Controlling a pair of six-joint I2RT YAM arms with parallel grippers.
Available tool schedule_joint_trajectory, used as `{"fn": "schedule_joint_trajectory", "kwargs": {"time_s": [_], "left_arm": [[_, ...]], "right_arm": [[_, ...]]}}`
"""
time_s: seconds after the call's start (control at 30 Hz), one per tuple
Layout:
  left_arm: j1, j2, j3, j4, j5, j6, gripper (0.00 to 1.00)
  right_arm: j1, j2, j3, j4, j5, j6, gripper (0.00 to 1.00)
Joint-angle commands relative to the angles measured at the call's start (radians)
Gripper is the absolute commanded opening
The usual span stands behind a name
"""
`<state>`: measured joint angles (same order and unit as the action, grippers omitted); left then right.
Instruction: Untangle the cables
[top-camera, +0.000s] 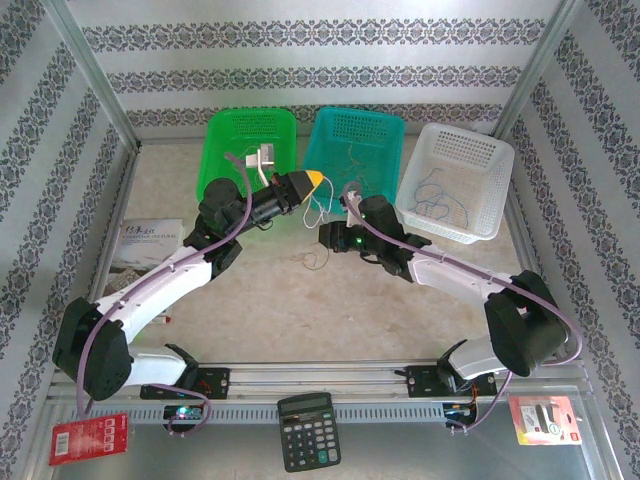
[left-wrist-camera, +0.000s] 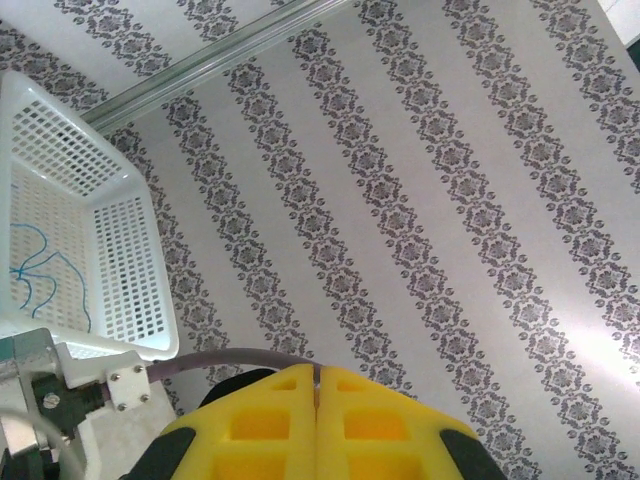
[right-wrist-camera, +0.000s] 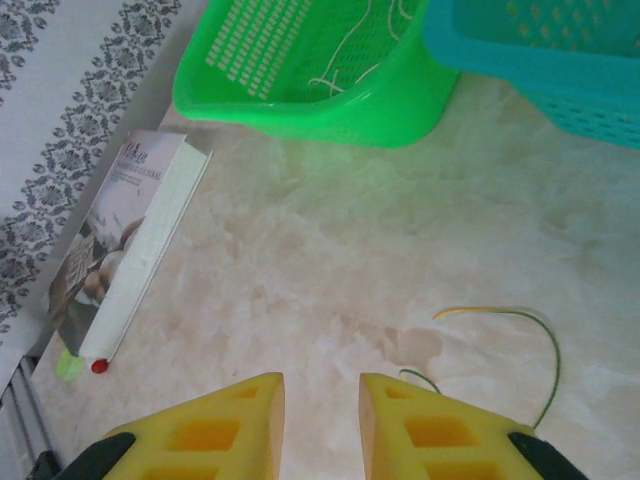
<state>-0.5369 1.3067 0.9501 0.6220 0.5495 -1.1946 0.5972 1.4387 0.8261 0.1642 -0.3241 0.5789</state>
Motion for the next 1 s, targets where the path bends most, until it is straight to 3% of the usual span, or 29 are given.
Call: {"fn": "schedule_joint_trajectory", "kwargs": {"time_s": [0.0,0.13,0.43,0.67,0.97], "left_arm": [[-0.014,-0.021,0.037,0.031,0.001,0.0,0.0],[-0.015,-0.016,0.035,0.012,0.0,0.022,0.0],[-0.014,0.024,-0.003,0.067,0.057,0.044,0.0],[-0.013,0.079,-0.022,0.166,0.146,0.034,0.0],[-0.013,0.089,-0.022,0.171,0.116,0.041,0.0]], "right_arm": [[-0.018,-0.001,-0.034,0.042,0.033,0.017,0.27],[-0.053,-0.049,-0.083,0.035,0.028,0.019,0.28],[-0.171,-0.227,-0.193,-0.06,-0.001,0.011,0.4],[-0.235,-0.331,-0.188,-0.091,-0.105,0.014,0.64],[-0.235,-0.378,-0.203,-0.001,-0.228,0.091,0.67]]}}
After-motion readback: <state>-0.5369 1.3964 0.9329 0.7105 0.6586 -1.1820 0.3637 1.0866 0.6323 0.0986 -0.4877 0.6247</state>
